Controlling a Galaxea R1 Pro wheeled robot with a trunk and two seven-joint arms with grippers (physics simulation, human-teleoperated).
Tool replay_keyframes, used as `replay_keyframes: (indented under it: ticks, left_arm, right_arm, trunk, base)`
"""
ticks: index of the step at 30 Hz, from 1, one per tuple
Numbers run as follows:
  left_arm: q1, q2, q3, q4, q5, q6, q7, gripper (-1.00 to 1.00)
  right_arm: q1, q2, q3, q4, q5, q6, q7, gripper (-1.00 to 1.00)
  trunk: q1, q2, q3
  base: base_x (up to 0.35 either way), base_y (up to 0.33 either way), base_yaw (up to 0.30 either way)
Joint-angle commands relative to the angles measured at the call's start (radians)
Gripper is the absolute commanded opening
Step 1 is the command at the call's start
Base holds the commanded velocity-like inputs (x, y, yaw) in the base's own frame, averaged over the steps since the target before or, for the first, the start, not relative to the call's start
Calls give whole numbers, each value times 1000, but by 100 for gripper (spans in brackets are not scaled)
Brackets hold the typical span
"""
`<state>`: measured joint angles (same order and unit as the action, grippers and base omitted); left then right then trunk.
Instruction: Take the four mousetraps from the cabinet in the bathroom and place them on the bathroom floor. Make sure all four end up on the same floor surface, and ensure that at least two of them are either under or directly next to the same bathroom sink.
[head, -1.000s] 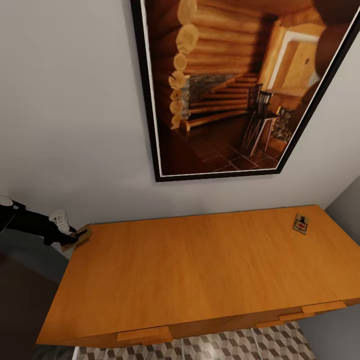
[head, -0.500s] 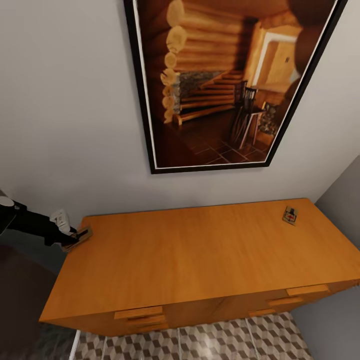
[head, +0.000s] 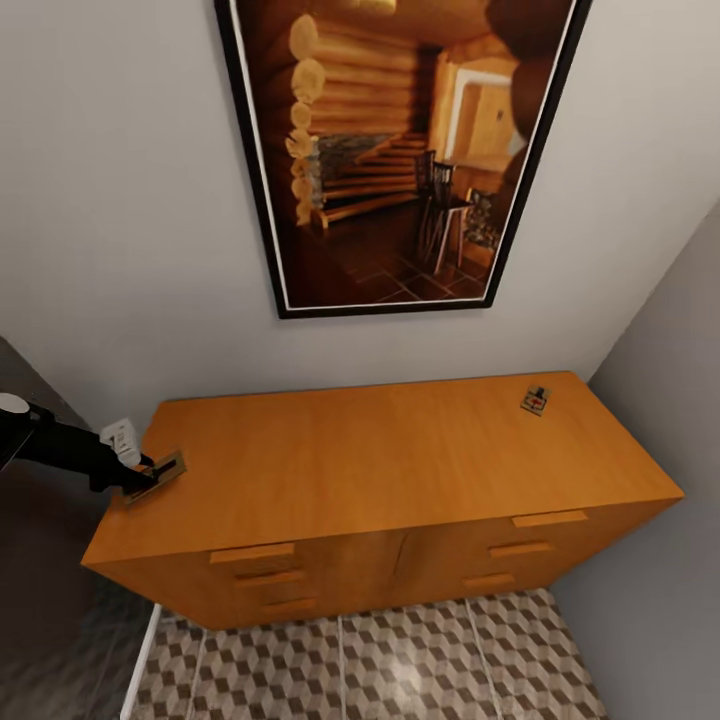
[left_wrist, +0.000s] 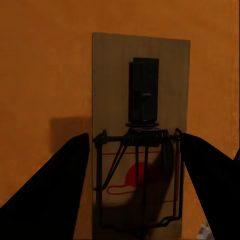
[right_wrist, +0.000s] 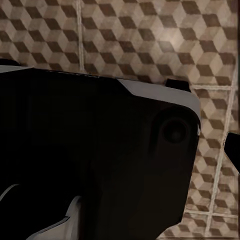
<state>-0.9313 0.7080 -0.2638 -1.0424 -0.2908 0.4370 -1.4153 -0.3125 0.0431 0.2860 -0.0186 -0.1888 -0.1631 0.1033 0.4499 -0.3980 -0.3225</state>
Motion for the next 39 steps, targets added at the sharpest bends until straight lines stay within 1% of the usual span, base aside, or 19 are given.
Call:
replay_keyframes:
  ticks: [1, 21, 33, 39]
  left_arm:
    - [-1, 1, -2, -1, -4, 9, -4, -100]
    - [-1, -1, -3, 0, -6, 9, -4, -100]
    - [-1, -4, -5, 24, -8, 8, 0, -100]
    - [-1, -21, -10, 65, -8, 7, 3, -100]
  right_arm:
    - [-1, 0, 7, 2, -11, -4, 4, 100]
    - [-1, 0, 6, 2, -11, -4, 4, 100]
    - [-1, -2, 6, 2, -11, -4, 4, 100]
    - [-1, -2, 6, 2, -11, -5, 4, 100]
  trunk:
    - [0, -2, -2]
    - [0, -2, -2]
    - [0, -2, -2]
    - [0, -2, -2]
  base:
    - [-261, -211, 0]
    - [-257, -215, 0]
    - [-259, -215, 0]
    - [-279, -210, 0]
